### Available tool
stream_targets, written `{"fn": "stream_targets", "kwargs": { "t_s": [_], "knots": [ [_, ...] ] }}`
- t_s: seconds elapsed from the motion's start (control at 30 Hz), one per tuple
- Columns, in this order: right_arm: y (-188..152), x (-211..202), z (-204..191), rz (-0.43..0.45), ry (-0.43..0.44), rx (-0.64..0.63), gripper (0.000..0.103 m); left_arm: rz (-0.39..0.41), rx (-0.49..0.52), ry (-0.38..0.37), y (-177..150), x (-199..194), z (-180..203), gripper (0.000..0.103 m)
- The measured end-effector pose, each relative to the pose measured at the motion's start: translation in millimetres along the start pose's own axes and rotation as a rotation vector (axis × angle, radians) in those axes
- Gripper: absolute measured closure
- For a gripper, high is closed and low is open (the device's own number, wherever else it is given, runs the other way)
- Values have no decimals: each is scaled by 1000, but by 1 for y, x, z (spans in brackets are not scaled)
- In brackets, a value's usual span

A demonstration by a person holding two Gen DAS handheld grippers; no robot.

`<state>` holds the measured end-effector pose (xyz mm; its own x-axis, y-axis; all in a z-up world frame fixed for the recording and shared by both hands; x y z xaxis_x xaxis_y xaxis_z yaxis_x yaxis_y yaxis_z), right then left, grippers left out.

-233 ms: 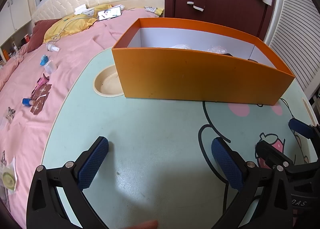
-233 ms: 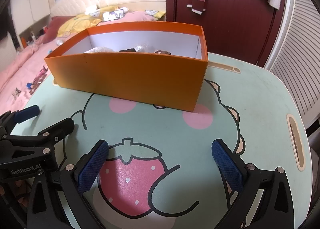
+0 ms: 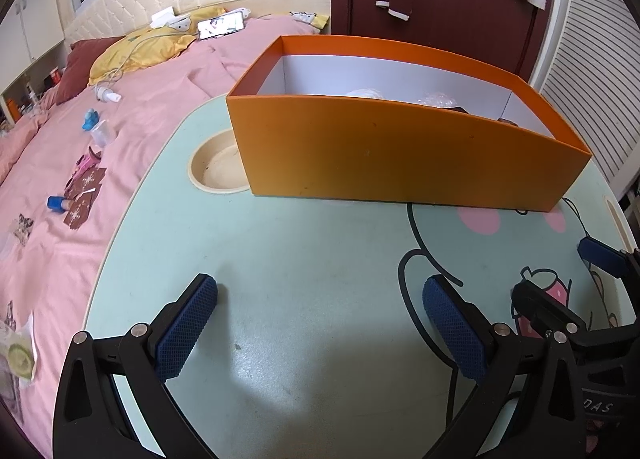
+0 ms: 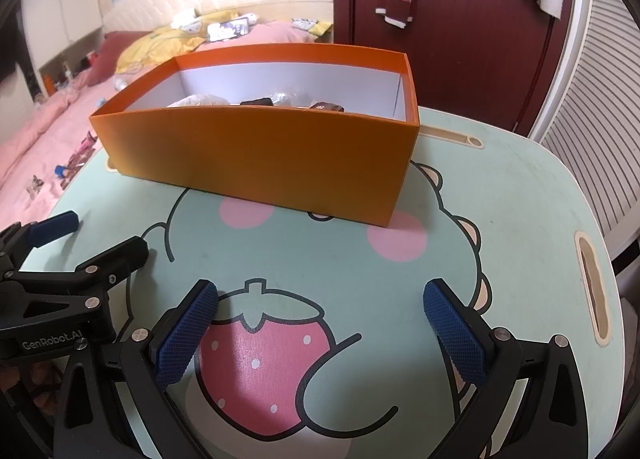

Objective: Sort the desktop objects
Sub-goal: 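Move both tools over the orange box toward the items inside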

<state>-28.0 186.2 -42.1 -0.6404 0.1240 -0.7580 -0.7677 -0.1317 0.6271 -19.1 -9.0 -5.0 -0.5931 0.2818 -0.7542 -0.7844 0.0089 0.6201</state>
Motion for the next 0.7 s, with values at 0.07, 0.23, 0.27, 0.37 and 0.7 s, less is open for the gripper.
{"fn": "stream_targets", "kwargs": {
  "t_s": [0.07, 0.23, 0.27, 0.37, 0.7],
  "knots": [
    [-7, 2, 2, -33, 5, -19, 0, 7, 5, -6, 4, -7, -1, 0],
    [-10, -4, 25, -20, 22, -20, 22, 24, 18, -22, 12, -25, -2, 0],
    [-6, -6, 31, -6, 28, -15, 24, 27, 21, -26, 14, -28, -3, 0],
    [11, -21, 37, 19, 93, -9, 33, 53, 21, -50, 37, -40, -4, 0],
    [121, -22, -5, -51, 300, -45, 46, 103, 42, -103, 110, -56, 4, 15]
  ]
}}
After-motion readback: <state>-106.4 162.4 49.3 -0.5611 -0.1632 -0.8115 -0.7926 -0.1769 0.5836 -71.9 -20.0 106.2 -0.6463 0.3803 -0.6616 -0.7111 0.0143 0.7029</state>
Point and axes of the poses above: each gripper's, at about its wrist camera, not at the fingertips, and x roughly the way its jaws point, z to its right, y to its top, the point moved 4 cm from there along x, roughly the way its jaws point, and after that the axes turned 14 degrees about -y, right-handed, at the moved point
